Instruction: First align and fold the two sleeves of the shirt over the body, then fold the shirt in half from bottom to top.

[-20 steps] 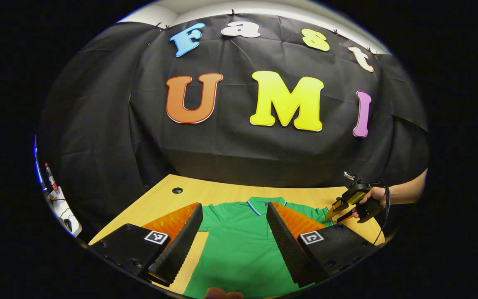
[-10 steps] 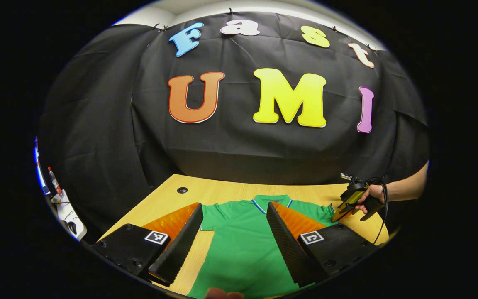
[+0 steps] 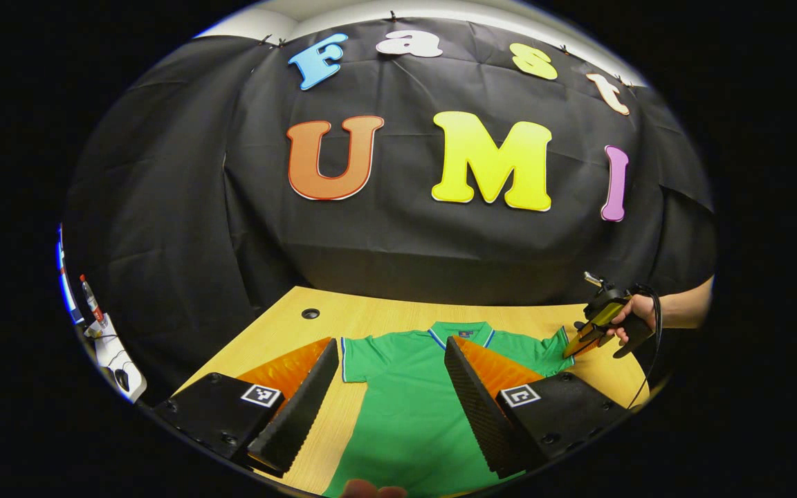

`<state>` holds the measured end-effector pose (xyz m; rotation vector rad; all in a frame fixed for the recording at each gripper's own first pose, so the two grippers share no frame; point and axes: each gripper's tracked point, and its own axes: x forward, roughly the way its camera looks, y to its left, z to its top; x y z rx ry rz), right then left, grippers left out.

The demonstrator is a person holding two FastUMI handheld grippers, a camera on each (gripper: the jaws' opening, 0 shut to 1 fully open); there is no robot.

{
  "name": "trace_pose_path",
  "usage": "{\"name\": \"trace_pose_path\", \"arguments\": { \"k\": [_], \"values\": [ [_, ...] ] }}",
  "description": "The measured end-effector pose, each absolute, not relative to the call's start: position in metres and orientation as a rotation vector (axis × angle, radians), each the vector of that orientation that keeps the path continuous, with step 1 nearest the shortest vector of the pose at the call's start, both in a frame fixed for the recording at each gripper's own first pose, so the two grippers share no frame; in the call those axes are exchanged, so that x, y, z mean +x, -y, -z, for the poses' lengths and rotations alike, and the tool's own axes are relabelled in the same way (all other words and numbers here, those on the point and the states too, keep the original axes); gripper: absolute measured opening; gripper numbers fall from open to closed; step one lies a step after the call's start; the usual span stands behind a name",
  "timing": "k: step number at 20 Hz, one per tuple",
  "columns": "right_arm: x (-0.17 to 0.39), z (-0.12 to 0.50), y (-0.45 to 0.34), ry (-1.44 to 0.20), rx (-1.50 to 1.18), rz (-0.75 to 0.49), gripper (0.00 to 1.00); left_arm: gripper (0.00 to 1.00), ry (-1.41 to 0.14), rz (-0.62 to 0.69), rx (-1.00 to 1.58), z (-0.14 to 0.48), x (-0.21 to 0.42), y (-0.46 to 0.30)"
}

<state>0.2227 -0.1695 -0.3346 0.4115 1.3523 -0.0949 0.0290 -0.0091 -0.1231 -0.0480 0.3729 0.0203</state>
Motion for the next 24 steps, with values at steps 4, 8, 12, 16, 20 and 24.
{"name": "trace_pose_path", "arguments": {
  "k": [4,8,12,16,20,24],
  "values": [
    [0.227,0.317,0.129,-1.327,0.407,0.061,0.02,0.99,-0.378,-0.029,-0.054,0.124,0.018,-0.008],
    [0.237,0.311,0.072,-1.327,0.407,0.003,0.02,0.99,-0.391,-0.061,-0.065,0.128,0.006,-0.035],
    [0.235,0.321,0.015,-1.368,0.433,-0.041,0.02,0.99,-0.403,-0.105,-0.058,0.131,-0.009,-0.064],
    [0.234,0.333,-0.013,-1.394,0.371,-0.047,0.06,0.99,-0.414,-0.134,-0.059,0.134,-0.018,-0.085],
    [0.231,0.328,-0.031,-1.386,0.453,-0.039,0.33,0.99,-0.406,-0.137,-0.054,0.131,-0.02,-0.096],
    [0.215,0.316,-0.019,-1.339,0.415,-0.007,0.69,0.99,-0.416,-0.106,-0.045,0.136,-0.019,-0.095]
  ]
}}
